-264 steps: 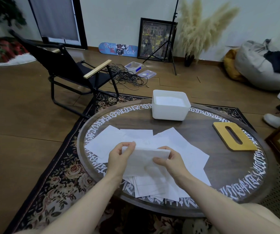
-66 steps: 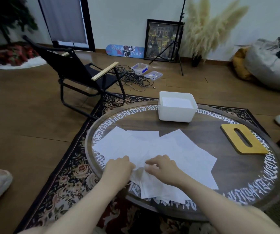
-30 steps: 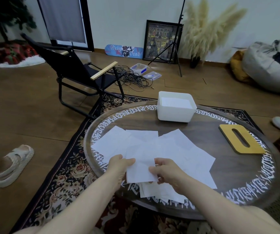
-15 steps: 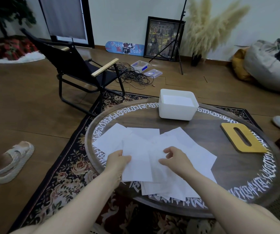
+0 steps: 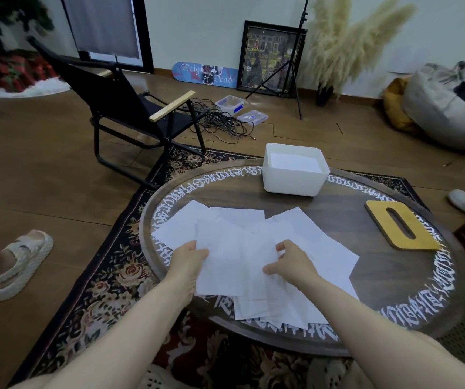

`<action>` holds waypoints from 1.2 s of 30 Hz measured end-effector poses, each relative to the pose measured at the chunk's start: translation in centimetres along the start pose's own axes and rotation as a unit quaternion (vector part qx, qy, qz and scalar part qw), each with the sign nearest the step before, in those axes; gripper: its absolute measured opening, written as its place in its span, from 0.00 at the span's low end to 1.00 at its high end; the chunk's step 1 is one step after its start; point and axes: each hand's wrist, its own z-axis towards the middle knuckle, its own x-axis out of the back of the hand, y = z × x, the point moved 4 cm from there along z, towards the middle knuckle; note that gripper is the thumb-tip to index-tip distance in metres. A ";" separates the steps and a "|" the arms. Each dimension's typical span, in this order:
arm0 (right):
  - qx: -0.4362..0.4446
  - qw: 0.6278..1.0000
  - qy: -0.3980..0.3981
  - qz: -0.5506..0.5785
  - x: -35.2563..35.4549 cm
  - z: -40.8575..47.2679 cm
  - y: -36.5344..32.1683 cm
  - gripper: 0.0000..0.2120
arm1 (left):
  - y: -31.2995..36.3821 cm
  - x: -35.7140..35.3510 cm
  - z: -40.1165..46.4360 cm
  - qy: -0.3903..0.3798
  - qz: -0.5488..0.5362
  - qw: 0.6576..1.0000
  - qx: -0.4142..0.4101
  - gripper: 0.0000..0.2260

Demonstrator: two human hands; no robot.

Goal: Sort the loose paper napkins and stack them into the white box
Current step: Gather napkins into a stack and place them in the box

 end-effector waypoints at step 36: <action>0.031 0.981 0.014 0.192 2.5 0.3 0.4 0.12 | 0.2 0.0 0.4 0.071 -0.018 0.997 -0.017 0.17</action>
